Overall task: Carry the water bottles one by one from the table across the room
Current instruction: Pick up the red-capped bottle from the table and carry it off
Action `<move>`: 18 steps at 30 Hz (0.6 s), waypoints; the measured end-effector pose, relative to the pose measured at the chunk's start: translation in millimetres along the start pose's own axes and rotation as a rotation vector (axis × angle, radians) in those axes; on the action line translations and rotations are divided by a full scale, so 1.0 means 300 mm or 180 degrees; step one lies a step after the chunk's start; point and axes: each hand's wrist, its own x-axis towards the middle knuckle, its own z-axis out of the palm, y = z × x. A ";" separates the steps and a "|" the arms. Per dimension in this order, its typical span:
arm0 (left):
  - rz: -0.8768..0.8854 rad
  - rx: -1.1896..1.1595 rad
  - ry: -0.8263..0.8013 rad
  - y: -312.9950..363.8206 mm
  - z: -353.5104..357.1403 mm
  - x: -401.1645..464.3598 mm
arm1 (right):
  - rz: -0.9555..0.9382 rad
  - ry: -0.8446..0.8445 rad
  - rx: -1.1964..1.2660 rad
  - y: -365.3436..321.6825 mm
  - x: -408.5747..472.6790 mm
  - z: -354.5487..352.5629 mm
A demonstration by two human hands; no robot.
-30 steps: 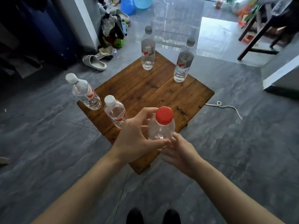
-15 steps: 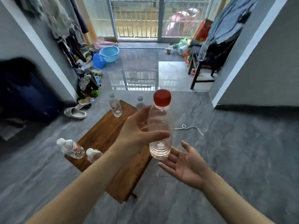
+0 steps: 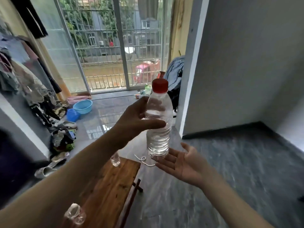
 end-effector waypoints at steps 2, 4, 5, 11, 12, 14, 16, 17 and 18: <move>0.0085 -0.0050 -0.0132 0.057 0.023 0.016 | -0.0114 -0.0023 0.0120 -0.016 -0.051 0.014; 0.0177 -0.0062 -0.0243 0.098 0.040 0.031 | -0.0225 -0.0054 0.0252 -0.023 -0.094 0.017; 0.0228 -0.0067 -0.0295 0.112 0.045 0.038 | -0.0281 -0.0053 0.0315 -0.024 -0.114 0.015; 0.0360 -0.0305 -0.0740 0.149 0.083 0.067 | -0.0674 0.0023 0.0600 0.010 -0.225 0.010; 0.0364 -0.0375 -0.0847 0.153 0.092 0.071 | -0.0767 0.0060 0.0635 0.020 -0.242 0.008; 0.0388 -0.0508 -0.1049 0.162 0.112 0.070 | -0.0943 0.0181 0.0690 0.042 -0.275 0.002; 0.0439 -0.0578 -0.1266 0.165 0.134 0.062 | -0.1068 0.0321 0.0714 0.071 -0.305 -0.010; 0.0454 -0.0616 -0.1379 0.167 0.148 0.057 | -0.1112 0.0385 0.0726 0.089 -0.322 -0.017; 0.0474 -0.0661 -0.1493 0.170 0.165 0.051 | -0.1151 0.0450 0.0760 0.108 -0.342 -0.024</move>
